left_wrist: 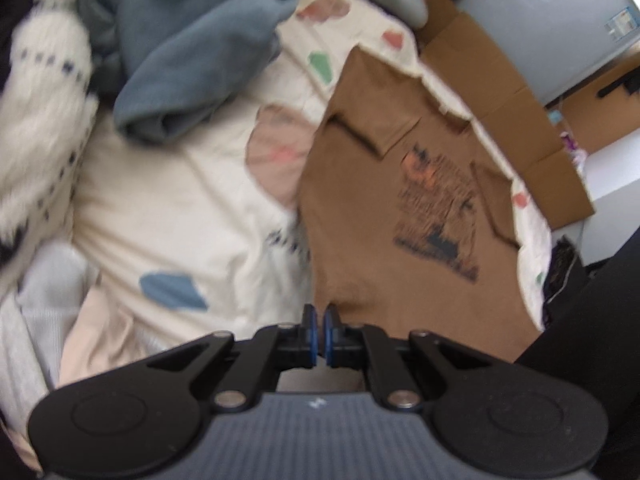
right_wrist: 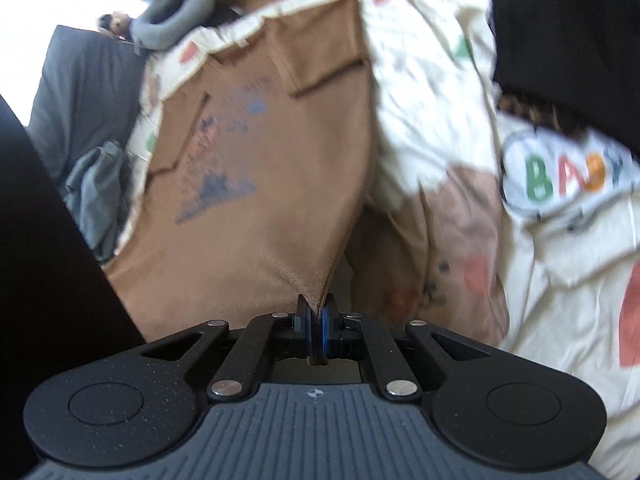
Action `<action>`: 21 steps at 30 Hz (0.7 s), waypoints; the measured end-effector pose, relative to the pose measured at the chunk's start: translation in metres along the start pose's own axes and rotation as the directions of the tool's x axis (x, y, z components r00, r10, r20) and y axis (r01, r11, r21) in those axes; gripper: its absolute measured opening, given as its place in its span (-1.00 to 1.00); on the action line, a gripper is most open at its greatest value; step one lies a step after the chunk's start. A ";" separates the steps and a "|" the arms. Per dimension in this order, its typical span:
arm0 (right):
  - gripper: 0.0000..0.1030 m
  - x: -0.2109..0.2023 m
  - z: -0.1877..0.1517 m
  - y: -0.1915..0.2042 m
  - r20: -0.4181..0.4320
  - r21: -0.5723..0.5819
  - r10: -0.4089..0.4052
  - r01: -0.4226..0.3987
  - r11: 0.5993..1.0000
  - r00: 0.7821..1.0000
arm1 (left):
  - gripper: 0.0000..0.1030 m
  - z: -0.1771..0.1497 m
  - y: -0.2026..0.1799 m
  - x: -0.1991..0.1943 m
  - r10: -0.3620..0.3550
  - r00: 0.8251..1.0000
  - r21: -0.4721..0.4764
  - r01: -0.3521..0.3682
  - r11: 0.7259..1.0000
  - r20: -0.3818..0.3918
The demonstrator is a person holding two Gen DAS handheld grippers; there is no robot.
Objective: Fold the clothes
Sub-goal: 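Lift the hem with both tools and fold it toward the collar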
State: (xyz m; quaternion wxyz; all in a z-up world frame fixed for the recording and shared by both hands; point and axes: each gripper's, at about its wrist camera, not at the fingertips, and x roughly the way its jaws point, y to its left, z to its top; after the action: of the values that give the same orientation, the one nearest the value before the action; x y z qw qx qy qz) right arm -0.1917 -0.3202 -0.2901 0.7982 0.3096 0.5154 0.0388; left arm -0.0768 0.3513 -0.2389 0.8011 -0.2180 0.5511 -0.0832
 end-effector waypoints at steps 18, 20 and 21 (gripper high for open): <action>-0.96 -0.032 0.077 0.033 0.246 -0.052 0.078 -0.067 0.996 0.966 | -0.93 0.084 -0.035 -0.003 -0.087 0.978 -0.003 0.089 0.996 0.190; -0.96 -0.028 0.087 0.034 0.257 -0.054 0.079 -0.067 0.996 0.963 | -0.93 0.094 -0.040 0.004 -0.090 0.976 0.003 0.092 0.996 0.196; -0.96 -0.025 0.093 0.035 0.260 -0.055 0.077 -0.065 0.996 0.963 | -0.93 0.098 -0.041 0.007 -0.092 0.976 0.004 0.093 0.996 0.198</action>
State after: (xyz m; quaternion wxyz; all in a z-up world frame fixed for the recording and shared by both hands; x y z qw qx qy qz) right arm -0.1154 -0.3440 -0.2260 0.8642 0.3117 0.3932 0.0379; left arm 0.0207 0.3370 -0.1975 0.8468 -0.2525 0.4581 -0.0969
